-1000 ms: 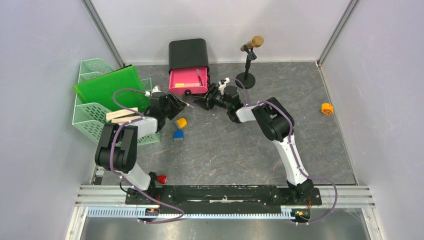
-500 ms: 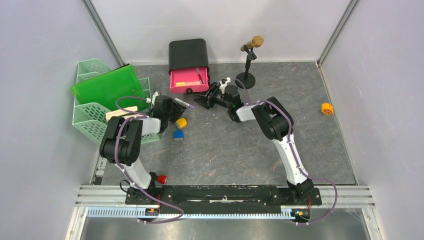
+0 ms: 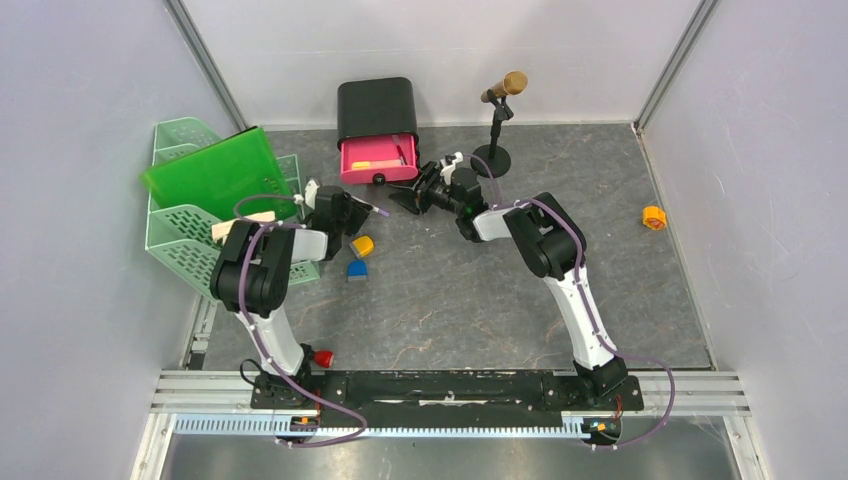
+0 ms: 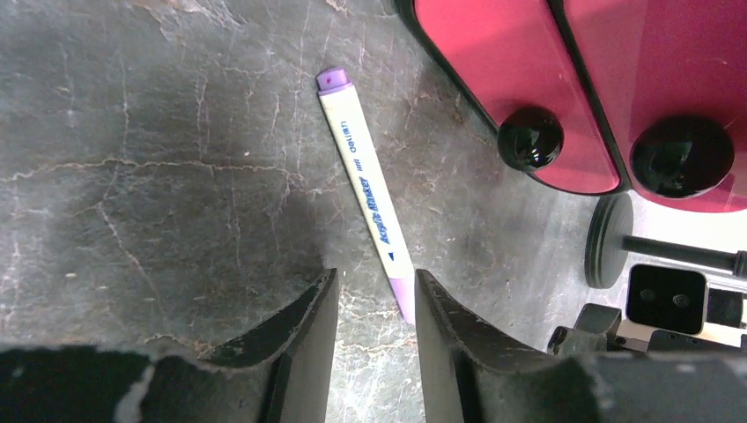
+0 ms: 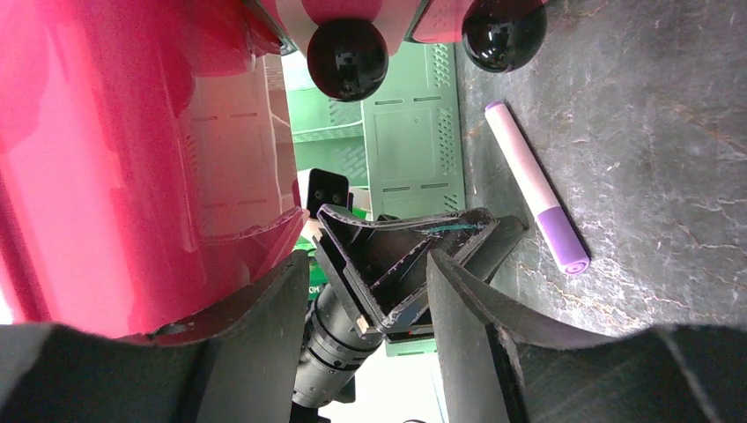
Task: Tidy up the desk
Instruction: Move the stationery to the center of the board.
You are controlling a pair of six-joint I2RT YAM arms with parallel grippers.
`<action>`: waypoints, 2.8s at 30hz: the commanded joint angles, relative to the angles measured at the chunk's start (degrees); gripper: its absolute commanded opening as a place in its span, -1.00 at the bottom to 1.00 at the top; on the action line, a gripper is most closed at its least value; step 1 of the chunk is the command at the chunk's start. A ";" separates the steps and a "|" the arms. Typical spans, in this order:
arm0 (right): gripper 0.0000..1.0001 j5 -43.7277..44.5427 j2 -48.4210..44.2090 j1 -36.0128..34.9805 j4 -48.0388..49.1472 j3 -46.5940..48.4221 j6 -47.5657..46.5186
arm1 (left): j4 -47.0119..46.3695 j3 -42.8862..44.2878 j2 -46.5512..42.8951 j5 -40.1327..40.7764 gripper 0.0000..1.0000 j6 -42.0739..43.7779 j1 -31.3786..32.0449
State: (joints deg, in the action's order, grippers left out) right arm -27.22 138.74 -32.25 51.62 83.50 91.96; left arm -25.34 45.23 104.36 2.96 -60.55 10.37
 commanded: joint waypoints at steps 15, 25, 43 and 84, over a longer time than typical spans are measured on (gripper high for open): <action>0.13 -0.73 2.50 0.48 -2.39 1.09 -6.96 | 4.07 6.43 7.96 4.04 -0.13 -9.77 -2.64; -0.11 0.21 7.78 0.43 -11.54 6.97 -12.84 | 9.39 8.53 8.94 4.21 -0.21 -9.92 -2.55; -0.30 -3.35 8.91 -3.11 -17.02 8.29 -16.39 | 11.67 8.38 7.34 -2.03 -0.23 -9.49 -2.12; -0.46 -9.29 -5.76 -6.51 -13.31 -10.92 -20.21 | 15.01 0.35 -1.04 -10.64 -0.33 2.45 2.19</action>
State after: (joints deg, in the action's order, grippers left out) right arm -36.82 139.20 -39.38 43.16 77.87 77.03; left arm -16.03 48.12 104.75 -6.28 -63.77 12.32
